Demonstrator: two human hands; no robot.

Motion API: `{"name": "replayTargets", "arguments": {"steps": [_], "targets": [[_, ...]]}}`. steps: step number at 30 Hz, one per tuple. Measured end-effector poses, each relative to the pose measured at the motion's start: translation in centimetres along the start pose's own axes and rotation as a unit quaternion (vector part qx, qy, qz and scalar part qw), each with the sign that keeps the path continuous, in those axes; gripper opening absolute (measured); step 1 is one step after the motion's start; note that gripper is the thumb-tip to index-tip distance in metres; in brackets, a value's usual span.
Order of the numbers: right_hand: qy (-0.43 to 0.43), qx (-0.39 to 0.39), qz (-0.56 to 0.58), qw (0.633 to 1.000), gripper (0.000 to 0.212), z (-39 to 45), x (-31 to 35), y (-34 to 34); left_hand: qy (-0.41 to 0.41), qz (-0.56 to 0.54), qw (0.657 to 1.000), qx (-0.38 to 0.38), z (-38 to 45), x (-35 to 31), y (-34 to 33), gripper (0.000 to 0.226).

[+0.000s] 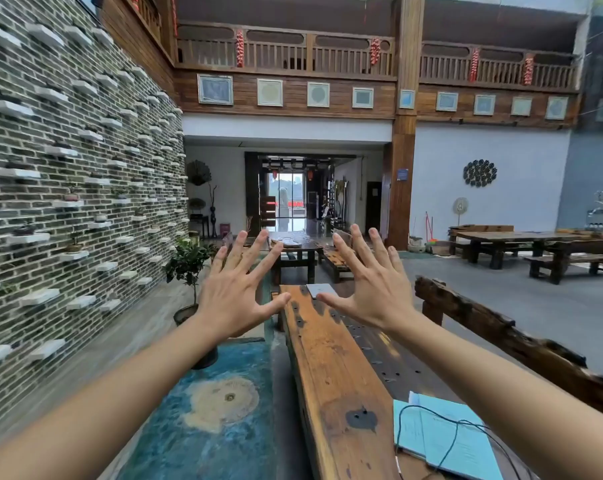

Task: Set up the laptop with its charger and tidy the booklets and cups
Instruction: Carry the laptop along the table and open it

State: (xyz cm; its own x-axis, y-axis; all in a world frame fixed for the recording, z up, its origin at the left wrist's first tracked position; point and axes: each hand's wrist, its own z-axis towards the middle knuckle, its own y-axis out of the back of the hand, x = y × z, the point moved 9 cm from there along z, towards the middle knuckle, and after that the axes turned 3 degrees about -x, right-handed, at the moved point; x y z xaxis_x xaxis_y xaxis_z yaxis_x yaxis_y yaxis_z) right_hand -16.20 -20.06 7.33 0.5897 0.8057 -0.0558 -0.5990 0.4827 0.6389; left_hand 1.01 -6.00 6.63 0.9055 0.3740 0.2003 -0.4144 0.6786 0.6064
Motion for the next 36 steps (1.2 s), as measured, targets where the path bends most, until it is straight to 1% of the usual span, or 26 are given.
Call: {"name": "replayTargets", "arguments": {"steps": [1, 5, 9, 15, 19, 22, 29, 32, 36], "targets": [[0.004, 0.003, 0.002, 1.0, 0.108, 0.5, 0.0, -1.2, -0.006, 0.002, 1.0, 0.012, 0.3, 0.2, -1.1, 0.088], [-0.028, 0.002, 0.018, 0.999, 0.107, 3.2, -2.0, -6.4, -0.012, 0.011, 1.0, 0.007, 2.4, 2.3, -5.8, 0.085], [-0.022, 0.018, 0.027, 0.999, 0.108, 5.6, -3.6, -11.6, 0.001, 0.01, 0.999, 0.03, 4.6, 5.0, -11.0, 0.085], [-0.023, 0.068, 0.038, 0.997, 0.108, 7.7, -3.7, -20.2, 0.008, 0.004, 0.998, 0.069, 6.4, 7.8, -19.3, 0.086], [-0.03, 0.077, 0.047, 0.995, 0.108, 10.7, -3.6, -25.3, 0.018, -0.006, 0.997, 0.081, 8.3, 10.0, -24.7, 0.086], [-0.036, 0.08, 0.053, 0.995, 0.107, 13.3, -3.4, -29.7, 0.008, -0.007, 0.997, 0.082, 9.6, 11.9, -29.0, 0.086], [-0.034, 0.075, 0.053, 0.995, 0.106, 21.3, -2.5, -40.8, -0.013, -0.021, 0.995, 0.094, 14.0, 19.0, -39.6, 0.086], [-0.028, 0.083, 0.042, 0.995, 0.106, 25.3, -1.8, -45.1, -0.007, -0.02, 0.995, 0.1, 15.9, 22.2, -43.9, 0.086], [-0.054, 0.083, 0.046, 0.994, 0.106, 28.8, -1.8, -50.5, -0.001, -0.026, 0.995, 0.097, 18.3, 26.2, -49.1, 0.085]]}}
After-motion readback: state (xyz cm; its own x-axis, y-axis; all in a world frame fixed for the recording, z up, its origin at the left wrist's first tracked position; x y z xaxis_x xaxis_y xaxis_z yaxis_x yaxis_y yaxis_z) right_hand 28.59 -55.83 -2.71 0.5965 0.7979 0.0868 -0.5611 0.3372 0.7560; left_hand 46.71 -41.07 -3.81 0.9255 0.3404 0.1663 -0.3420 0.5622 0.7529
